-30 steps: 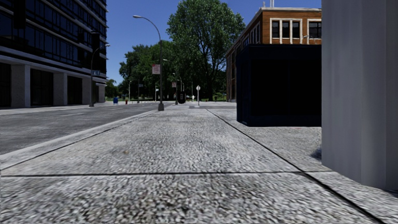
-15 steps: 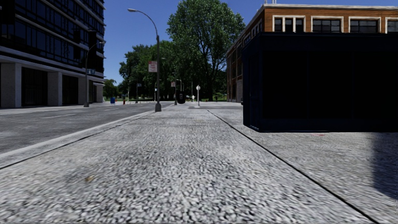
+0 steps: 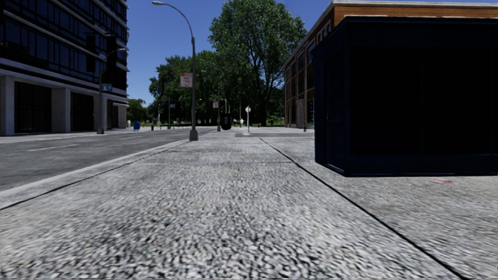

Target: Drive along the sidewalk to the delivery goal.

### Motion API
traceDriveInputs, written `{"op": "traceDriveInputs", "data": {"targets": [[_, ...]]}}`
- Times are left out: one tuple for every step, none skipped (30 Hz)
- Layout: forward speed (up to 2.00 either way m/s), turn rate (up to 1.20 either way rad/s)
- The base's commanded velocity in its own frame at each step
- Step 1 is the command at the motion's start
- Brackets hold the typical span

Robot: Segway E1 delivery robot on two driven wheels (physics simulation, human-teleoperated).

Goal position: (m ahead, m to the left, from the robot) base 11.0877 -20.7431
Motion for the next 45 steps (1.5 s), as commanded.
{"op": "traceDriveInputs", "data": {"targets": [[2.00,0.00],[2.00,0.00],[2.00,0.00],[2.00,0.00],[2.00,0.00],[2.00,0.00],[2.00,0.00],[2.00,0.00],[2.00,0.00],[2.00,0.00],[2.00,0.00],[2.00,0.00],[2.00,0.00],[2.00,0.00],[2.00,0.00],[2.00,0.00],[2.00,0.00],[2.00,0.00],[2.00,0.00],[2.00,0.00],[2.00,0.00],[2.00,0.00],[2.00,0.00],[2.00,0.00],[2.00,0.00],[2.00,0.00],[2.00,0.00],[2.00,0.00],[2.00,0.00],[2.00,0.00],[2.00,0.00],[2.00,0.00],[2.00,0.00],[2.00,0.00],[2.00,0.00],[2.00,0.00],[2.00,0.00],[2.00,0.00],[2.00,0.00],[2.00,0.00],[2.00,0.00],[2.00,0.00],[2.00,0.00],[2.00,0.00],[2.00,0.00]]}}
